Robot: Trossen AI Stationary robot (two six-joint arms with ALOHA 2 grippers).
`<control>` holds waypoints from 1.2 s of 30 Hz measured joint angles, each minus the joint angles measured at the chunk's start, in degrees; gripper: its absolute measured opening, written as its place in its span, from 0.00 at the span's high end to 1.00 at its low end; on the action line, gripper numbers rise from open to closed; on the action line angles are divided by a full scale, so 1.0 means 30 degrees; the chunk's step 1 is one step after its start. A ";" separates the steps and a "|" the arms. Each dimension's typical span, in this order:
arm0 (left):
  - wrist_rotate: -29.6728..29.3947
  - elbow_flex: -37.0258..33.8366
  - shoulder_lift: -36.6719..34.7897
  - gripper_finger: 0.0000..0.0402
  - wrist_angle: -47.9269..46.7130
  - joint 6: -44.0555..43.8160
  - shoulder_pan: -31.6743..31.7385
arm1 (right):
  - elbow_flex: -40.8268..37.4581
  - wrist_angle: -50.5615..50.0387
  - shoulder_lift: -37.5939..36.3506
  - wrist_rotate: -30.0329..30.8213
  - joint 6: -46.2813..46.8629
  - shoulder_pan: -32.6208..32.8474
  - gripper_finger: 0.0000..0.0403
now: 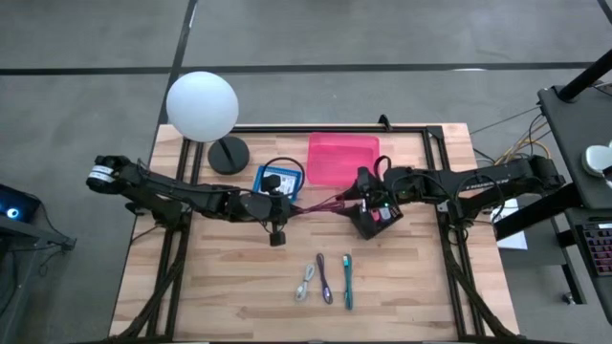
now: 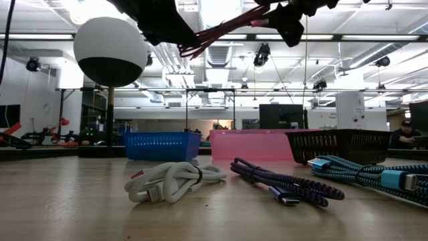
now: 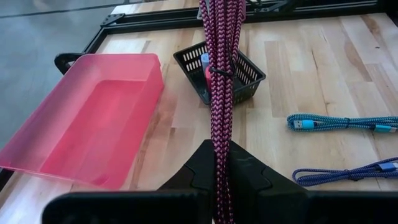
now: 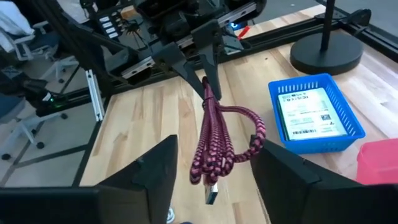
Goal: Pick and place items into bin
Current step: Put the pink charger cable into the pink bin
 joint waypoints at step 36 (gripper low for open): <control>0.1507 -0.0079 -0.3351 0.57 -0.0542 0.0322 -0.0015 | 0.0000 -0.2917 -0.0215 0.3863 -0.0356 -0.1491 0.95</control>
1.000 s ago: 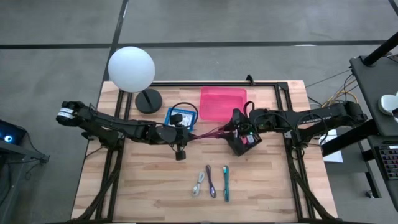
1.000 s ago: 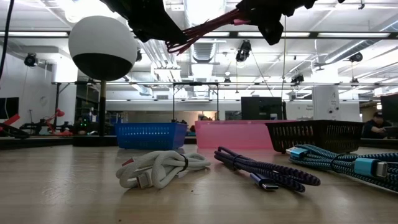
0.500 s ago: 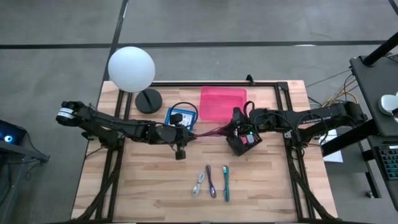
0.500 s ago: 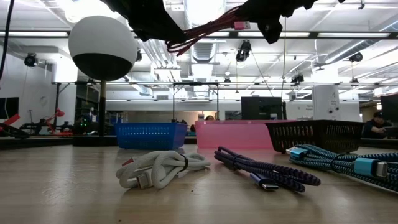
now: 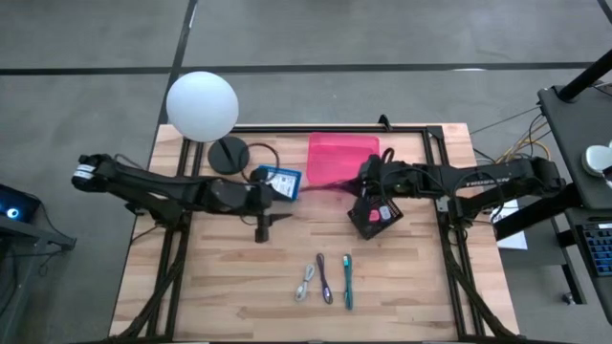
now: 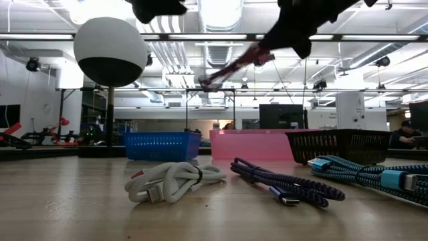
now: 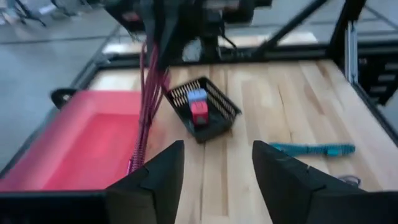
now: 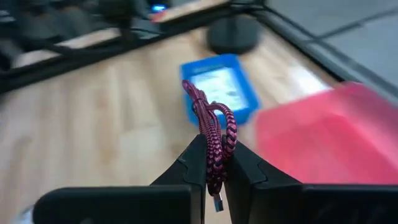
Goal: Pick and place items into bin
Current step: Put the pink charger cable into the pink bin
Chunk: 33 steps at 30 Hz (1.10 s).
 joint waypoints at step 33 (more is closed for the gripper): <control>-0.0385 -0.0386 -0.3548 0.56 -0.0036 -0.0007 0.0015 | -0.0029 -0.3091 -0.0018 0.5049 0.3084 -0.5381 0.91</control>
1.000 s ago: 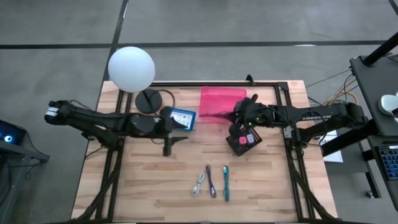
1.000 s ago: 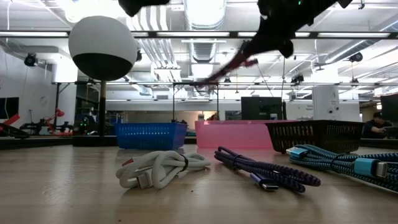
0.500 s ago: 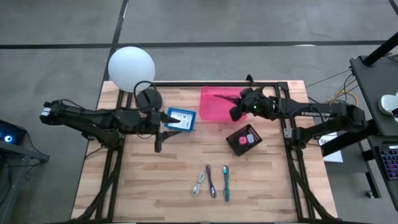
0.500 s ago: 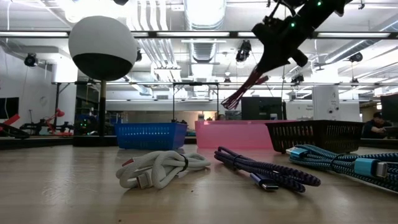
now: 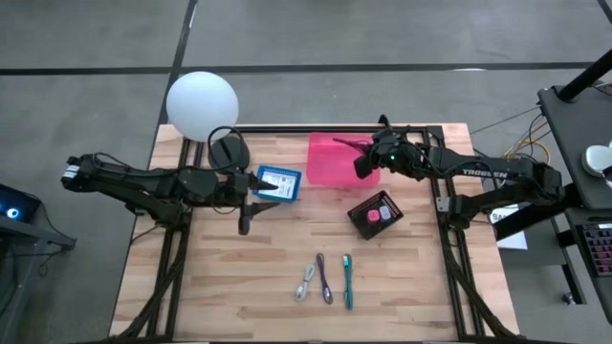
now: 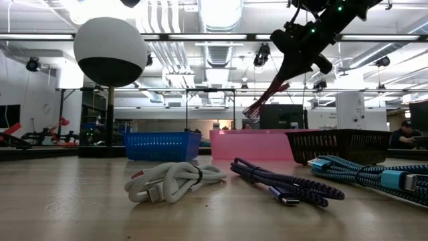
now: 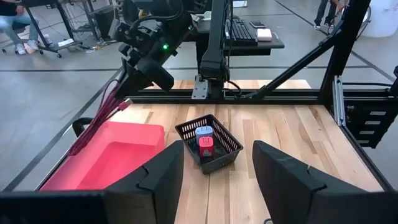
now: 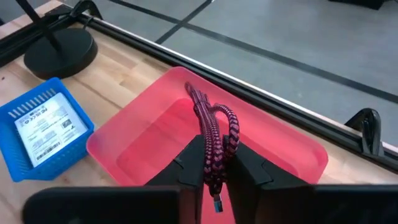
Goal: Pick and place items into bin
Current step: Put the pink charger cable into the pink bin, then put the blue charger cable into the pink bin
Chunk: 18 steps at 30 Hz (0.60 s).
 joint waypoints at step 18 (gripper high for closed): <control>0.0015 -0.0131 0.0007 0.56 0.0000 -0.0001 0.0000 | 0.0000 0.0733 0.0007 -0.0051 0.0808 0.0006 0.59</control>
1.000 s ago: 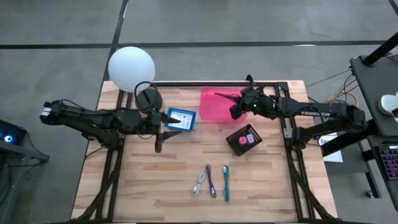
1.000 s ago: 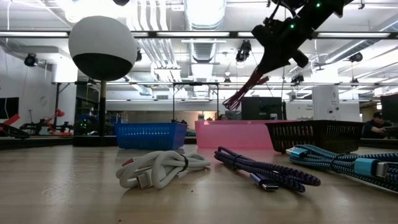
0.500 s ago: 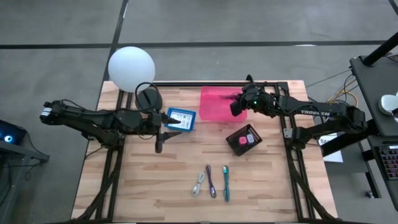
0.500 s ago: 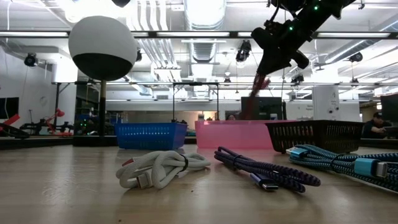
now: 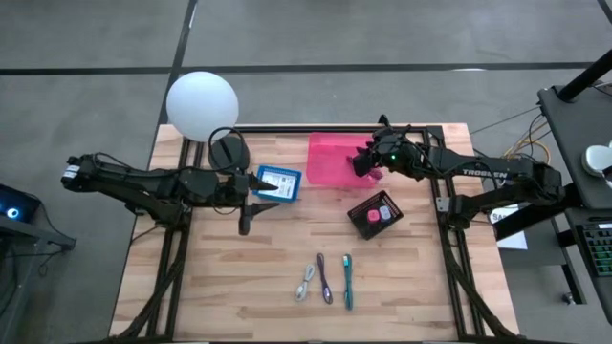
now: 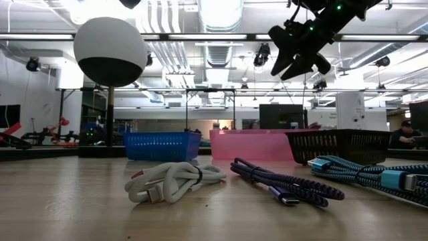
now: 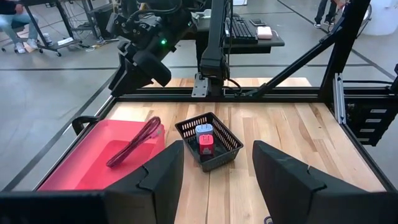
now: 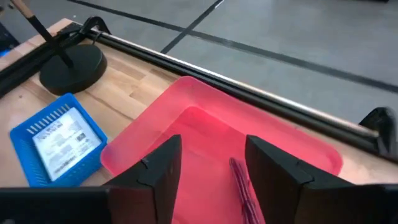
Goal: Pick and place items into bin
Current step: Put the blue charger cable into the pink bin
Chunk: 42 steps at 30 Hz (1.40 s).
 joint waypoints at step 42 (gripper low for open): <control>0.0000 -0.0131 0.2229 0.56 0.0019 -0.1019 -0.0005 | 0.0143 0.0216 0.0000 -0.9270 1.5879 0.9179 0.66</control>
